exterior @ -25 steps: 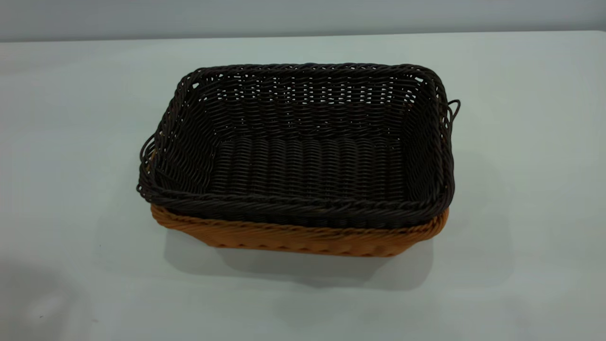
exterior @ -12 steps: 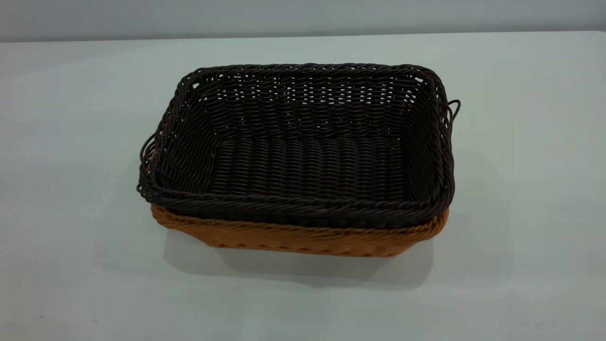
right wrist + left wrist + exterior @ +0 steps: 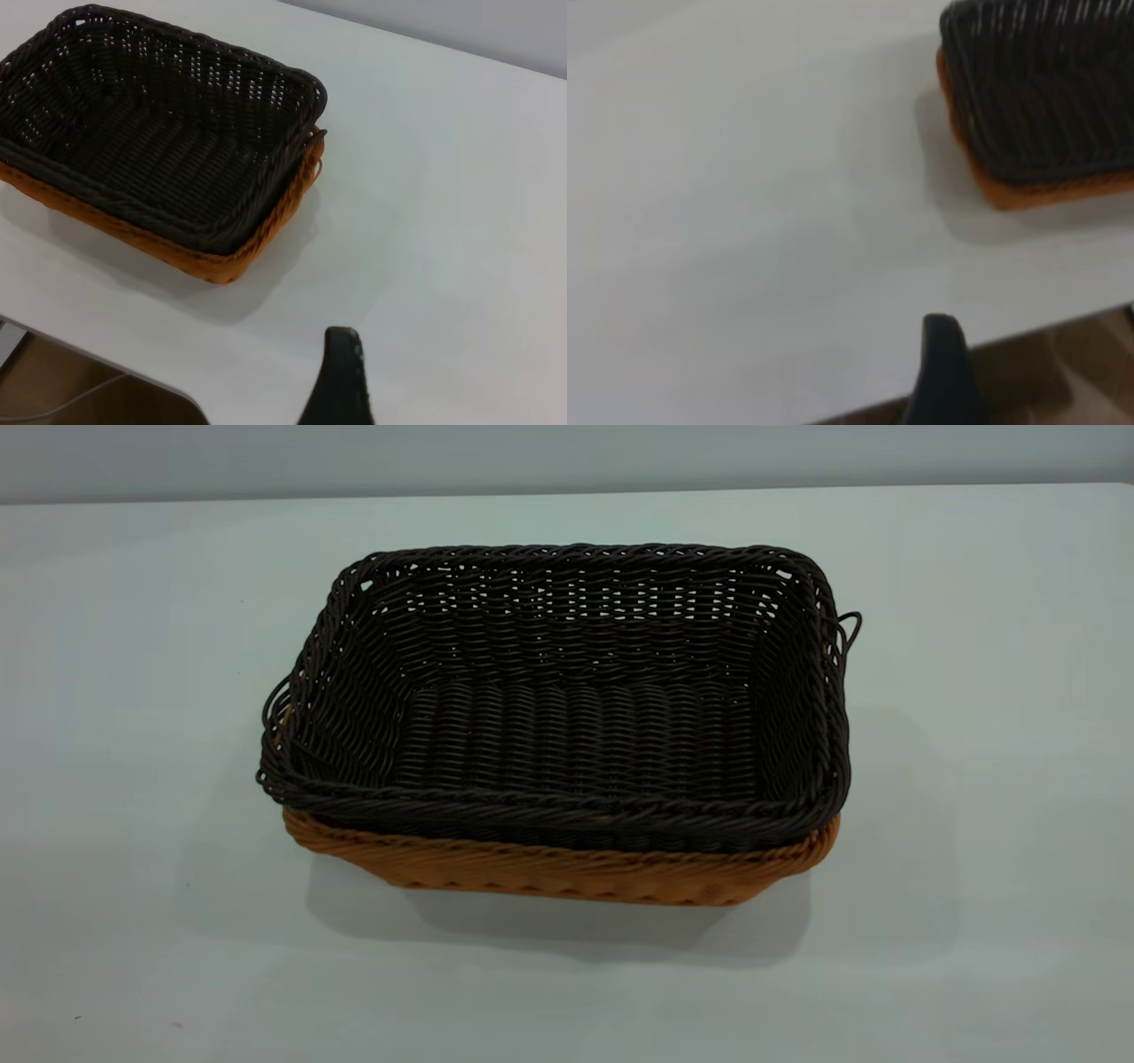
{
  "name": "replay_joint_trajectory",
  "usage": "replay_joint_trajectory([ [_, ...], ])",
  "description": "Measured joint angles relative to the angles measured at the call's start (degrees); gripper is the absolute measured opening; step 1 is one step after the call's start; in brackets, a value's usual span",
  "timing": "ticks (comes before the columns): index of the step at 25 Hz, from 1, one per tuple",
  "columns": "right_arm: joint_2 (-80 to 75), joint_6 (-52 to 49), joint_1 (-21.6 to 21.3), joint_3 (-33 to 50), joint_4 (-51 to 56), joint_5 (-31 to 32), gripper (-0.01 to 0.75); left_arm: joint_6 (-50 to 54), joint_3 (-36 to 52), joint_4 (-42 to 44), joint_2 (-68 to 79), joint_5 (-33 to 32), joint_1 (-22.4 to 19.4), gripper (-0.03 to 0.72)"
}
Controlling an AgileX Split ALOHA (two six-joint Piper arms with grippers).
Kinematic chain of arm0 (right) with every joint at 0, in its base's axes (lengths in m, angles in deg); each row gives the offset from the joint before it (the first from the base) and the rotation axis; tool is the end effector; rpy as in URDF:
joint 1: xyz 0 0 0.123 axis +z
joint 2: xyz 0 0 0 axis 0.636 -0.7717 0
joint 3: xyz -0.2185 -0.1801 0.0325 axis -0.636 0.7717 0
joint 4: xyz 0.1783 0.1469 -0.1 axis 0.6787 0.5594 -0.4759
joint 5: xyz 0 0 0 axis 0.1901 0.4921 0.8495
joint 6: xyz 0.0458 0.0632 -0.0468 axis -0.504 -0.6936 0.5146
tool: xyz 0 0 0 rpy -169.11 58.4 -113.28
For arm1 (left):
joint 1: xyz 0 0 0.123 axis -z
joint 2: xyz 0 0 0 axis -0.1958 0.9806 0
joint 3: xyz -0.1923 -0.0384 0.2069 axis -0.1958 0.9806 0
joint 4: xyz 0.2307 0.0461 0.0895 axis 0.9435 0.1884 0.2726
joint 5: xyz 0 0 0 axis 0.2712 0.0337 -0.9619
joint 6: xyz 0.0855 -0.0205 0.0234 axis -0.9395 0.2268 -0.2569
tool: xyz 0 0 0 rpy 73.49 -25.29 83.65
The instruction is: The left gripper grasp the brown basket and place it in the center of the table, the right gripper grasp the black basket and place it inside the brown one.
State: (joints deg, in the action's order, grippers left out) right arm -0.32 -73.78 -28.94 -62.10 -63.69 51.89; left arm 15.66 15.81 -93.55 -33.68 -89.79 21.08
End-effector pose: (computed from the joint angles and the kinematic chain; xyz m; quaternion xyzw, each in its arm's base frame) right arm -0.0117 0.0142 0.2672 -0.1991 0.8446 0.0790 0.4908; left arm -0.0057 -0.0059 0.2955 0.1162 0.8667 -0.0608 0.4813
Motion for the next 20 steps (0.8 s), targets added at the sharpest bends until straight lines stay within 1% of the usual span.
replay_joint_trajectory([
  [3, 0.00, 0.00, 0.00, 0.00, 0.00, -0.06, 0.542, 1.45, 4.61, 1.78, -1.06, 1.38, 0.00, 0.489],
  [5, 0.00, 0.00, 0.00, 0.00, 0.00, -0.05, 0.542, 3.40, 5.75, 3.07, -1.22, 1.59, 0.00, 0.489],
  [7, 0.00, 0.00, 0.00, 0.00, 0.00, -0.05, 0.542, 5.04, 5.74, 3.60, -1.49, 1.97, 0.00, 0.489],
  [20, 0.00, 0.00, 0.00, 0.02, 0.00, -0.11, 0.542, 5.04, 5.74, 3.96, -1.54, 2.21, -0.41, 0.489],
])
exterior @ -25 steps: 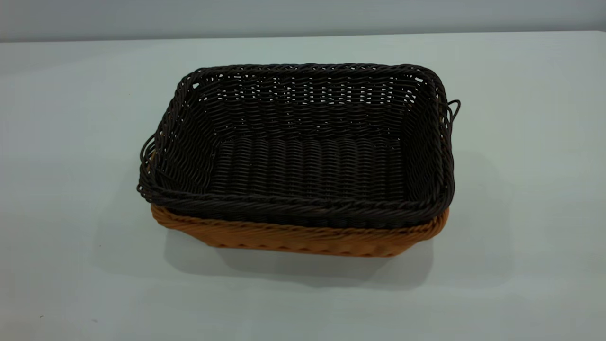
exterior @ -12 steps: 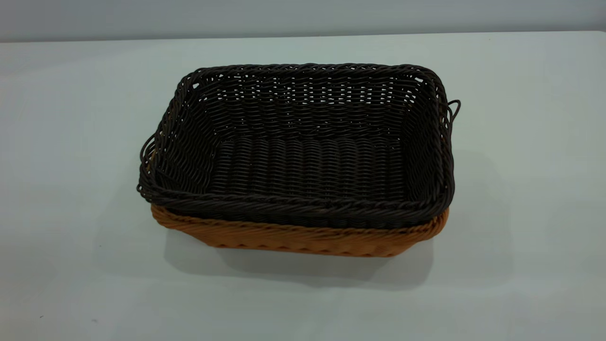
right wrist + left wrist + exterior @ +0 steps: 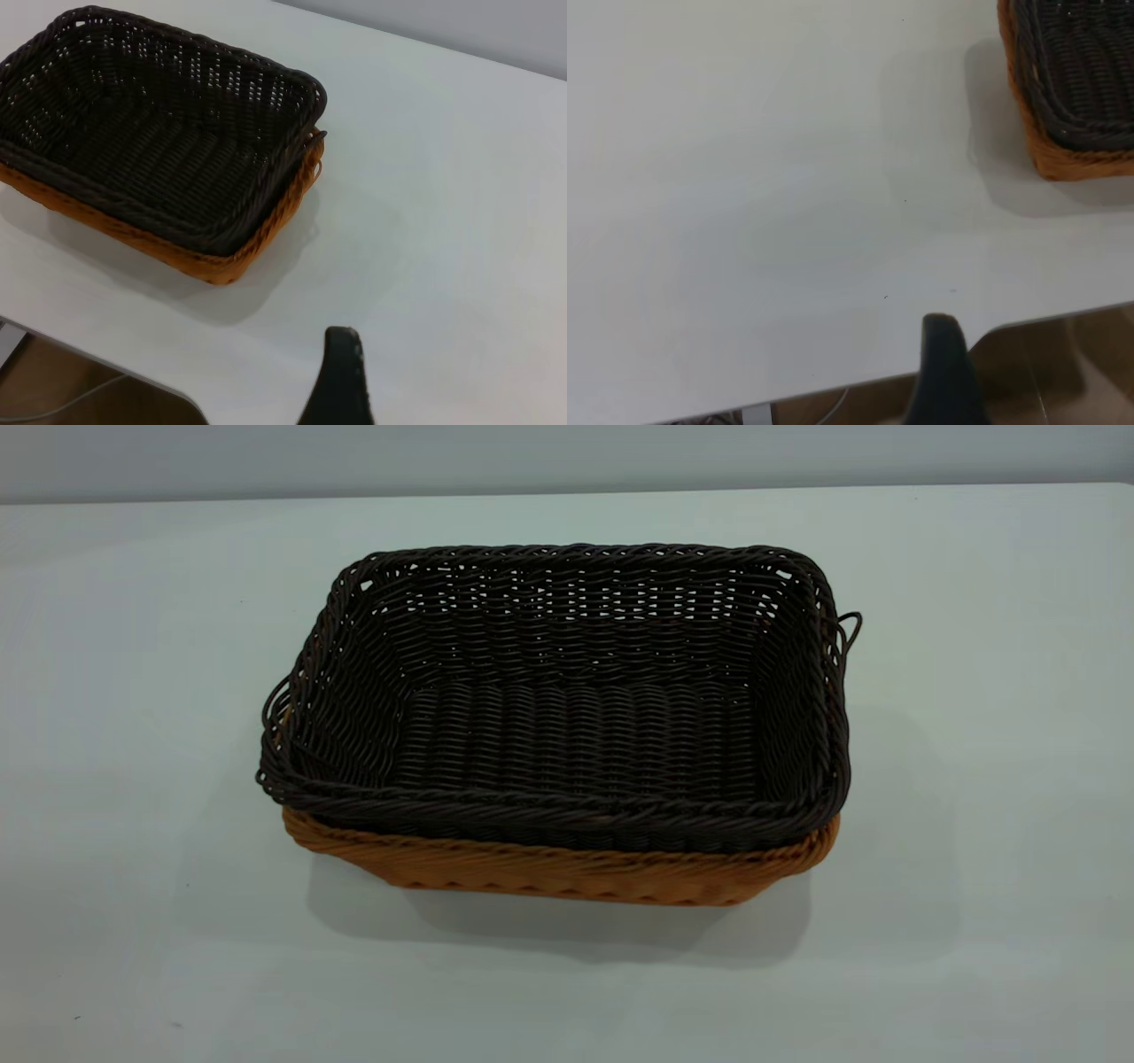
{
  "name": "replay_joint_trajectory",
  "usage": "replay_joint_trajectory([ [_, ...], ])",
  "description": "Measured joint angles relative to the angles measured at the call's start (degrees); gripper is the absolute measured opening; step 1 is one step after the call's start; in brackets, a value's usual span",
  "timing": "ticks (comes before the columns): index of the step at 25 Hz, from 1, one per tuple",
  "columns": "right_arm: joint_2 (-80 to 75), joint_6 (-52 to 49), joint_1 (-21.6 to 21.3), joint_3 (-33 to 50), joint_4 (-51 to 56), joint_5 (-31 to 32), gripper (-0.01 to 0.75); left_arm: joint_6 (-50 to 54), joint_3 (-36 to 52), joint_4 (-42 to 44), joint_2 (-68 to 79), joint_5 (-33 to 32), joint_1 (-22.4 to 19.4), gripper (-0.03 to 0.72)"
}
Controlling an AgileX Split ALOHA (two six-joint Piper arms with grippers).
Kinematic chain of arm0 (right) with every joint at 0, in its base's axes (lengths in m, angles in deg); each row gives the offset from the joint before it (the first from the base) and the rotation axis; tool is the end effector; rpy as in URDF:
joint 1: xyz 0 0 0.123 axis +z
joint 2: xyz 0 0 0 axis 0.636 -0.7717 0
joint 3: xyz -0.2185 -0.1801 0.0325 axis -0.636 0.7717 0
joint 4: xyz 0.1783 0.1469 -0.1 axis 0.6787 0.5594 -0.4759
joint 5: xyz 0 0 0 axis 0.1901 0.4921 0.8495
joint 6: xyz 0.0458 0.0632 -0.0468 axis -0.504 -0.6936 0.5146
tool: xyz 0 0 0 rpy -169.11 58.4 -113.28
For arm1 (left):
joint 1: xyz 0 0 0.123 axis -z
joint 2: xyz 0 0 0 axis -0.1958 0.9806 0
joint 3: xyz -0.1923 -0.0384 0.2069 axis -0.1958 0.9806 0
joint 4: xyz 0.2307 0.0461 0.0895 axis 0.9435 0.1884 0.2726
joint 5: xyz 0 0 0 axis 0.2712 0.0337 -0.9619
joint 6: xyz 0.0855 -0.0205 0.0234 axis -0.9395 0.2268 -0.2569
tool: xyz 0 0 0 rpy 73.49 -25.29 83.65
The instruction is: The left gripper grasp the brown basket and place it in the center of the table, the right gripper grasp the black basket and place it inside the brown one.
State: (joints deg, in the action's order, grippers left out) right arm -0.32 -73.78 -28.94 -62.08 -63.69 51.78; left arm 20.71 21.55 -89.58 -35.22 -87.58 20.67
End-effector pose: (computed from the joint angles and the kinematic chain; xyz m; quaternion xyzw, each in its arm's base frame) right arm -0.0115 0.0143 0.2673 -0.1989 0.8442 0.0790 0.4914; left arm 0.0030 -0.0015 0.2704 0.0723 0.8804 -0.0447 0.4665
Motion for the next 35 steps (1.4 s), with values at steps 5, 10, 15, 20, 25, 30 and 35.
replay_joint_trajectory([
  [5, 0.00, 0.00, 0.00, 0.00, 0.00, 0.00, 0.542, 0.44, 0.01, 1.54, -2.43, 0.12, -6.63, 0.489],
  [10, 0.00, 0.00, 0.00, 0.00, 0.00, 0.00, 0.542, 0.88, 0.01, 2.74, -4.60, 0.12, -9.41, 0.489],
  [15, 0.00, 0.00, 0.00, 0.00, 0.00, 0.00, 0.542, 1.02, 0.01, 2.74, -4.60, 0.12, -9.41, 0.489],
  [20, 0.00, 0.00, 0.00, 0.00, 0.00, 0.00, 0.542, 1.02, 0.01, 2.74, -4.60, 0.12, -9.41, 0.489],
  [25, 0.00, 0.00, 0.00, 0.00, 0.00, 0.00, 0.542, 1.02, 0.01, 2.74, -4.60, 0.12, -9.41, 0.489],
  [30, 0.00, 0.00, -3.61, 0.00, 0.04, 0.00, 0.542, 1.02, 0.01, 2.74, -4.60, 0.12, -9.41, 0.489],
  [35, 0.00, 0.00, -12.64, 0.00, -1.98, 0.00, 0.542, 1.02, 0.01, 2.74, -4.60, 0.12, -9.41, 0.489],
])
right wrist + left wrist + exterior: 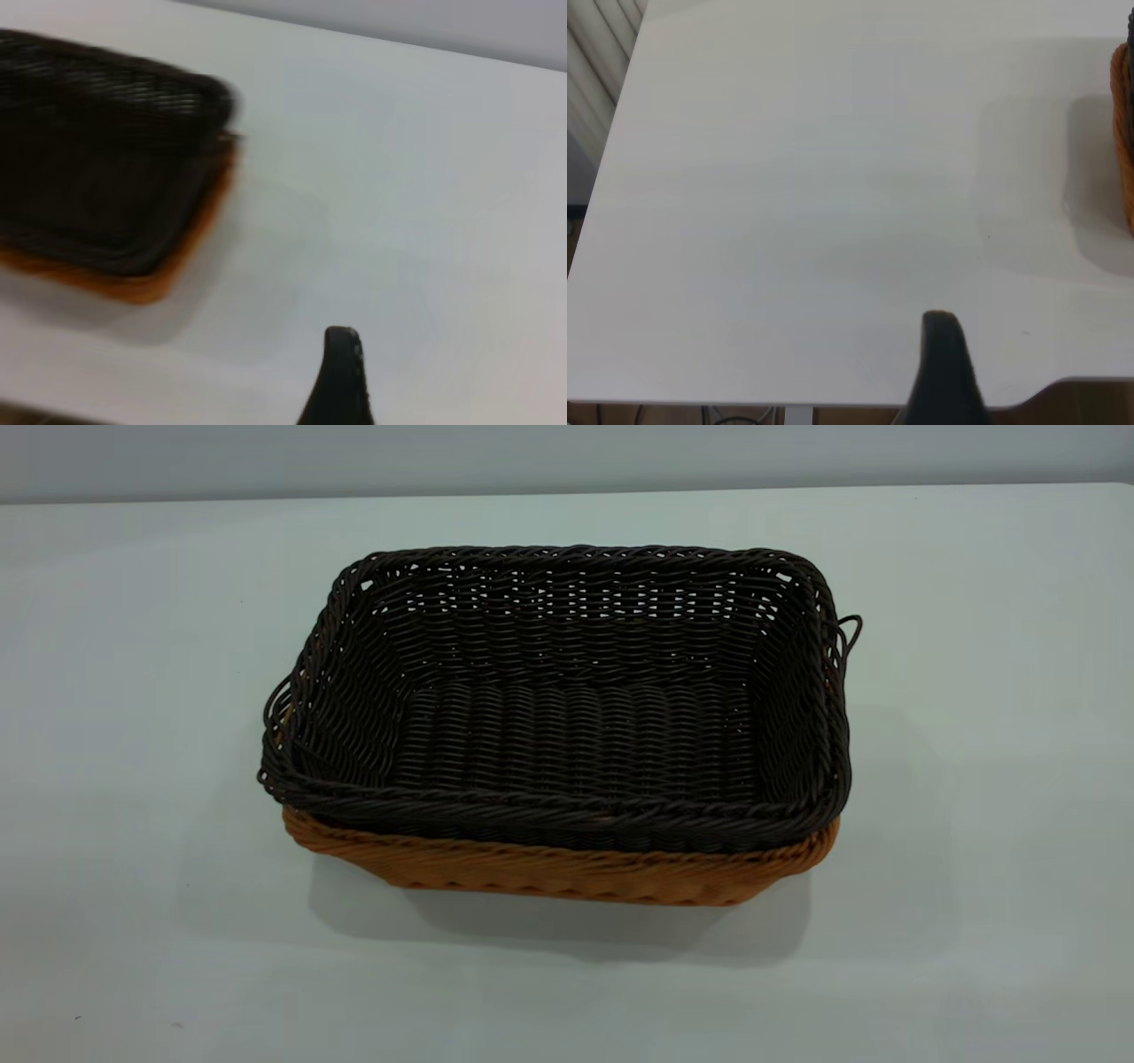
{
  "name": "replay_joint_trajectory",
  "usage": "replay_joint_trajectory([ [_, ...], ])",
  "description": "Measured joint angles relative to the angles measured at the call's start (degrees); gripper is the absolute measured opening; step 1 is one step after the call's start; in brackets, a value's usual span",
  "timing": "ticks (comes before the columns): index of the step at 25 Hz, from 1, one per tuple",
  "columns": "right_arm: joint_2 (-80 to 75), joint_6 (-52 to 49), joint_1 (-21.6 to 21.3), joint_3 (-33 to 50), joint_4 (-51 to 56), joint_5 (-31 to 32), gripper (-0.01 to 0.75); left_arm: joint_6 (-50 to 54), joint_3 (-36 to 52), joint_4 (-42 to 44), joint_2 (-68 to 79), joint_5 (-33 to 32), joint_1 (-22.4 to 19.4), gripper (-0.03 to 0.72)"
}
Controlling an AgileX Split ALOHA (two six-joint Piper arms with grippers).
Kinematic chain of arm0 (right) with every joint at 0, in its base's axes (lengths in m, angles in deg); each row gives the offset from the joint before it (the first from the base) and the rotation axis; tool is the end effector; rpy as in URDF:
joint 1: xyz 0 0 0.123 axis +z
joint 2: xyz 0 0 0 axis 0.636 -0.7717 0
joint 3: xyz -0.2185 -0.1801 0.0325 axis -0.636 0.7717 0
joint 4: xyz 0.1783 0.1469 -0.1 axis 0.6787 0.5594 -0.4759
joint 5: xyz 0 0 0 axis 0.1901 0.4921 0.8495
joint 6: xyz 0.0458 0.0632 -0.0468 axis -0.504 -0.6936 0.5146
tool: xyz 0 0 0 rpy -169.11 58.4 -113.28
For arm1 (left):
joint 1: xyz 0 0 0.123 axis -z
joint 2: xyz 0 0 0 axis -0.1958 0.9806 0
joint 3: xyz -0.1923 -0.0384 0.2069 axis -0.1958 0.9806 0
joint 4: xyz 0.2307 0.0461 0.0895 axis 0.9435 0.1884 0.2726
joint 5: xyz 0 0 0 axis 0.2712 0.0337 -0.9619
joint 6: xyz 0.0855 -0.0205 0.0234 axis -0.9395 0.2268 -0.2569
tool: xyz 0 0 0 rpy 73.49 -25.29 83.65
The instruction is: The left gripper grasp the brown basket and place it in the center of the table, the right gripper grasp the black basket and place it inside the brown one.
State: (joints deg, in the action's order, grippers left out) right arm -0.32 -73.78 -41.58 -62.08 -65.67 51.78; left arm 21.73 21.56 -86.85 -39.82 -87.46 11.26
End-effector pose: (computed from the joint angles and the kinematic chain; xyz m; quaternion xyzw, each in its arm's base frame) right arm -0.0079 0.0136 0.2669 -0.1037 0.8625 0.0073 0.4953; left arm -0.0086 0.0029 0.2703 -0.0091 0.8632 0.0130 0.5045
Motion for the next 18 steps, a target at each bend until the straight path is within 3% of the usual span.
replay_joint_trajectory([
  [5, 0.00, -3.59, -5.35, 0.00, -4.72, -0.12, 0.542, 0.00, 0.00, 0.00, 0.00, 0.00, 0.00, 0.489],
  [18, 0.00, -12.00, -5.43, 0.29, -7.15, -0.38, 0.542, 0.00, 0.00, 0.00, 0.00, 0.00, 0.00, 0.489],
])
